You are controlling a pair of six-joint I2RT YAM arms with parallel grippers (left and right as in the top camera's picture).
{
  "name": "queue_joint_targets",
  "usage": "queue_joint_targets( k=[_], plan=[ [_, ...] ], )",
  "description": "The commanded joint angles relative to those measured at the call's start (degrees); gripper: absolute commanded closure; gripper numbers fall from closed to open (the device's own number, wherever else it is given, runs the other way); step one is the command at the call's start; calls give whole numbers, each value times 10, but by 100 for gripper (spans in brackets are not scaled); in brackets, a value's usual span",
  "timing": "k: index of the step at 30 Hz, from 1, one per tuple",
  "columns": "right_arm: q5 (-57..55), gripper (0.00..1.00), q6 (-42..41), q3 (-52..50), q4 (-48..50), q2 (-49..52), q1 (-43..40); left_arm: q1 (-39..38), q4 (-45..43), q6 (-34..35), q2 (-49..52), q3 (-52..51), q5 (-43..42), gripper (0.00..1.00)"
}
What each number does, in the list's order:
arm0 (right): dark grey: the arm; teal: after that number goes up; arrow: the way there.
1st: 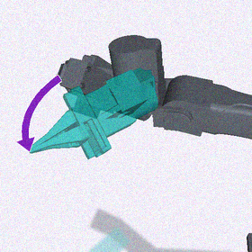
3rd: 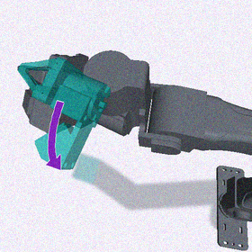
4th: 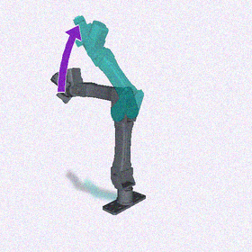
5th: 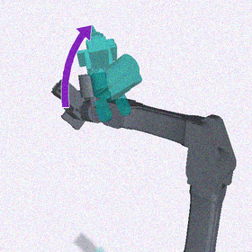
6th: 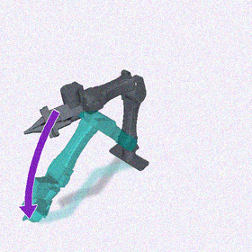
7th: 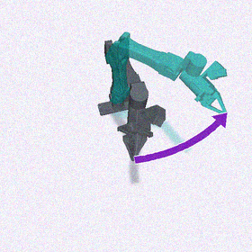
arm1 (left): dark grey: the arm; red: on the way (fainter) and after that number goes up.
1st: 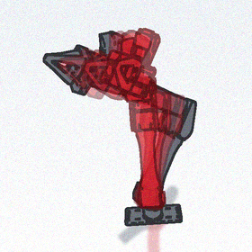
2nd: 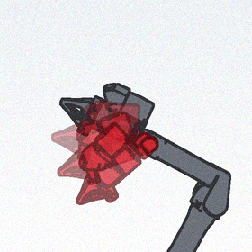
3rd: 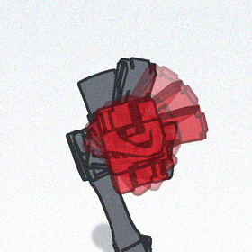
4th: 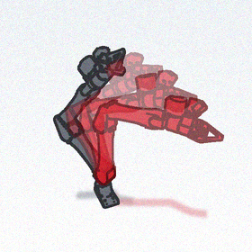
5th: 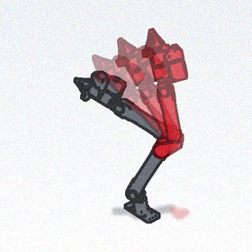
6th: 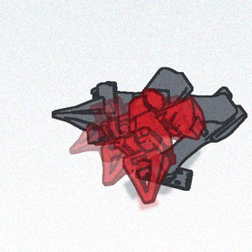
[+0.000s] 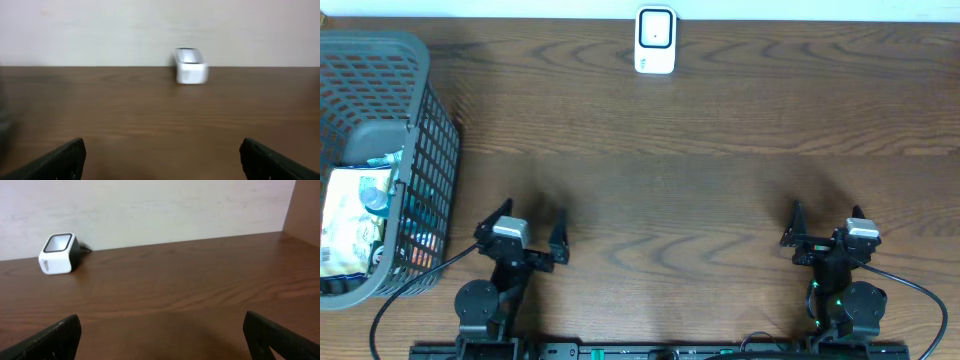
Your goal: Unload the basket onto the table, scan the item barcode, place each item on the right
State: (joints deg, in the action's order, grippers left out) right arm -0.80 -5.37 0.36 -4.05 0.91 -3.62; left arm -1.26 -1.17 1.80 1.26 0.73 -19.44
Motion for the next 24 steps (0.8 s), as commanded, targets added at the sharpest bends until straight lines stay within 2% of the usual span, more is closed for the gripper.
queue_joint_targets(
  k=[1,5,9,12,21,24],
  plan=[
    [5,1,7,0,-3,1,3,-2,-18,17,1,-5,-113,2],
    [5,1,7,0,-3,1,3,-2,-128,30,1,-5,-138,2],
    [5,1,7,0,-3,1,3,-2,-260,35,1,-4,-138,2],
    [5,1,7,0,-3,1,3,-2,-328,34,1,9,-118,2],
    [5,1,7,0,-3,1,3,-2,-336,30,31,116,4,2],
    [5,1,7,0,-3,1,3,-2,-289,35,88,189,28,2]
  ],
)
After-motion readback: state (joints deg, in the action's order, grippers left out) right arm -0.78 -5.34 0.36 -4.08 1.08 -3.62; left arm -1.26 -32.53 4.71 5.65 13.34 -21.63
